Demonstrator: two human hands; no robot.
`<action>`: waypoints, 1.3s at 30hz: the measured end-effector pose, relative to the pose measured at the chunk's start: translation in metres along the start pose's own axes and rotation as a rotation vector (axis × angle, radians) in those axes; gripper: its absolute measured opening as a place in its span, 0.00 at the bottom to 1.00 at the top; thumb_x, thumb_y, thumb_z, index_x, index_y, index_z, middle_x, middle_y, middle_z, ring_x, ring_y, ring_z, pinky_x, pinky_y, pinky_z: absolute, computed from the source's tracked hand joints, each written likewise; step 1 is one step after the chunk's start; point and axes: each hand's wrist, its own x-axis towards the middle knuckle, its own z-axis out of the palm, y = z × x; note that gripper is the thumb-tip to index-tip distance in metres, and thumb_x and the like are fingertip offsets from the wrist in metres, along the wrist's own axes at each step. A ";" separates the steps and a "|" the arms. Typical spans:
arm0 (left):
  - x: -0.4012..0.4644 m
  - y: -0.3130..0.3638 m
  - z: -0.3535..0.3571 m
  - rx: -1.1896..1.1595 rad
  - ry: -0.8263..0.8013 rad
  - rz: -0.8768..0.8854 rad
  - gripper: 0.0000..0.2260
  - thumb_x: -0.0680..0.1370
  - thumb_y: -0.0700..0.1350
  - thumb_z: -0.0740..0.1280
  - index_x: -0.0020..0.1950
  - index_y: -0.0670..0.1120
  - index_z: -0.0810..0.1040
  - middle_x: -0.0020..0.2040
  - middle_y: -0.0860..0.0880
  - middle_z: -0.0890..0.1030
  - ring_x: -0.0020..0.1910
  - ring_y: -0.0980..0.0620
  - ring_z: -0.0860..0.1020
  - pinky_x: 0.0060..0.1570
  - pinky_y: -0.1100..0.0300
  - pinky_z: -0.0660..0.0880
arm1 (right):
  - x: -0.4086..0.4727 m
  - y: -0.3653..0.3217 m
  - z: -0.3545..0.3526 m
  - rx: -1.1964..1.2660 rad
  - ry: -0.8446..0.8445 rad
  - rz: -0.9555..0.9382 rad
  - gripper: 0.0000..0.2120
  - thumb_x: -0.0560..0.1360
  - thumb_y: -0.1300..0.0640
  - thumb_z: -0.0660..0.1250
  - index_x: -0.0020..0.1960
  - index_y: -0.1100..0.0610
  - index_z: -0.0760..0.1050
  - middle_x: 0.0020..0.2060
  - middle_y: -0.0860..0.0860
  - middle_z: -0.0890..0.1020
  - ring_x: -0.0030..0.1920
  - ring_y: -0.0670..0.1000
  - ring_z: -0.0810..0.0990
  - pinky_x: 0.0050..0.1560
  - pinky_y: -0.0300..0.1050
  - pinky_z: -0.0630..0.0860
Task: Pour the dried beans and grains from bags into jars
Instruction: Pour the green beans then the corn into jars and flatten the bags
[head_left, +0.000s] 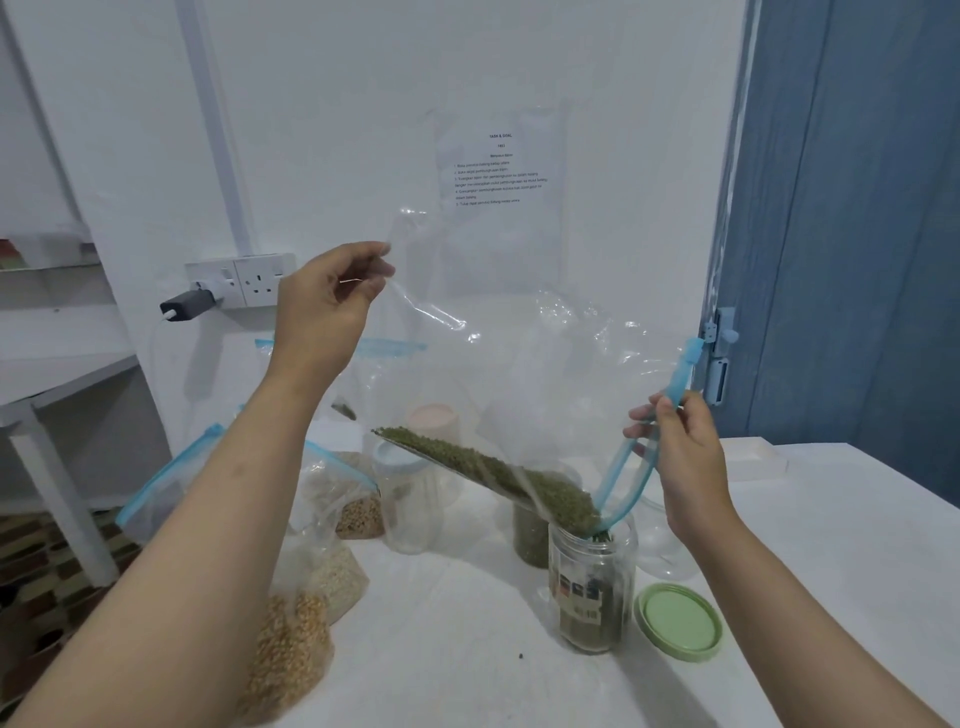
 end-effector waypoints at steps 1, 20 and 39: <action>0.000 0.000 0.000 0.002 0.001 0.001 0.14 0.78 0.33 0.65 0.58 0.48 0.80 0.47 0.55 0.83 0.51 0.58 0.81 0.57 0.65 0.75 | 0.000 0.000 -0.001 0.002 0.003 -0.001 0.08 0.85 0.54 0.56 0.49 0.49 0.71 0.44 0.51 0.81 0.42 0.50 0.80 0.58 0.60 0.78; -0.005 -0.002 0.005 0.045 0.074 -0.016 0.07 0.78 0.36 0.67 0.47 0.48 0.81 0.44 0.60 0.83 0.47 0.61 0.81 0.51 0.68 0.74 | -0.001 0.003 -0.005 -0.021 -0.026 -0.005 0.11 0.85 0.55 0.56 0.47 0.50 0.73 0.43 0.50 0.81 0.42 0.49 0.80 0.59 0.60 0.78; -0.006 -0.003 0.008 0.018 0.059 -0.036 0.15 0.76 0.32 0.59 0.45 0.52 0.76 0.46 0.54 0.81 0.45 0.53 0.83 0.52 0.54 0.77 | -0.001 0.004 -0.004 -0.026 -0.046 0.003 0.11 0.85 0.56 0.55 0.48 0.52 0.74 0.44 0.51 0.81 0.43 0.50 0.80 0.61 0.62 0.77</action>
